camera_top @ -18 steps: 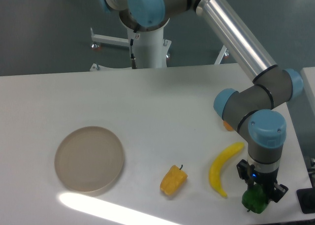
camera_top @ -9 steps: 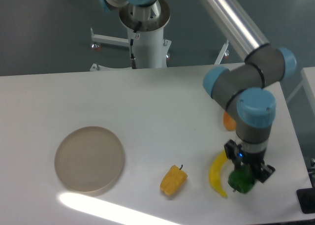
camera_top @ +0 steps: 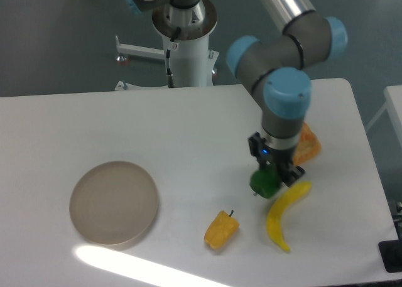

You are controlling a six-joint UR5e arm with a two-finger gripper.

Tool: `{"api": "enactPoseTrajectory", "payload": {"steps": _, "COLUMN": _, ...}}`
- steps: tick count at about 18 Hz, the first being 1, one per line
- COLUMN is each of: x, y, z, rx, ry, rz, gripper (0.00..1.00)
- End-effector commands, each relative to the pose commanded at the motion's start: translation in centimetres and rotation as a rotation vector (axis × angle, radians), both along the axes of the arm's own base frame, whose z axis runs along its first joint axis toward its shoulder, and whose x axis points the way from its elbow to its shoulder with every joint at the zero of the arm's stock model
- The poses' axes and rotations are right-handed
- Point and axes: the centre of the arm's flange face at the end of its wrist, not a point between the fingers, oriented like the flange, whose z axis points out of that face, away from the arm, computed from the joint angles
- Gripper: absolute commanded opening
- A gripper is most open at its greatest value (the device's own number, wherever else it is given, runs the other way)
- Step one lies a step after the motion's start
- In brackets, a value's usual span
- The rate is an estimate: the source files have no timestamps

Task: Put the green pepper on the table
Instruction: 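Carry the held green pepper with the gripper toward the table center, then lower the green pepper onto the table and open the gripper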

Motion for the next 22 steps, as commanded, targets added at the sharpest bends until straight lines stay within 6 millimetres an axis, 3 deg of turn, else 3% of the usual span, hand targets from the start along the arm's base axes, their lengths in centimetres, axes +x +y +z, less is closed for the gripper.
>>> {"api": "enactPoseTrajectory", "payload": {"steps": 4, "x": 3.6, "y": -1.6, "z": -0.9, "rx": 0.066, "ry": -0.041, "rz": 0.115, "gripper": 0.37}}
{"api": "enactPoseTrajectory", "payload": {"steps": 7, "x": 7.3, "y": -1.2, "z": -4.1, "rx": 0.111, "ry": -0.011, "rz": 0.117, "gripper": 0.37}}
{"api": "enactPoseTrajectory", "payload": {"steps": 14, "x": 8.3, "y": -0.7, "z": -6.1, "rx": 0.117, "ry": -0.013, "rz": 0.132, "gripper": 0.37}}
{"api": "enactPoseTrajectory", "payload": {"steps": 22, "x": 8.4, "y": -0.1, "z": -8.1, "rx": 0.092, "ry": -0.009, "rz": -0.044, "gripper": 0.37}}
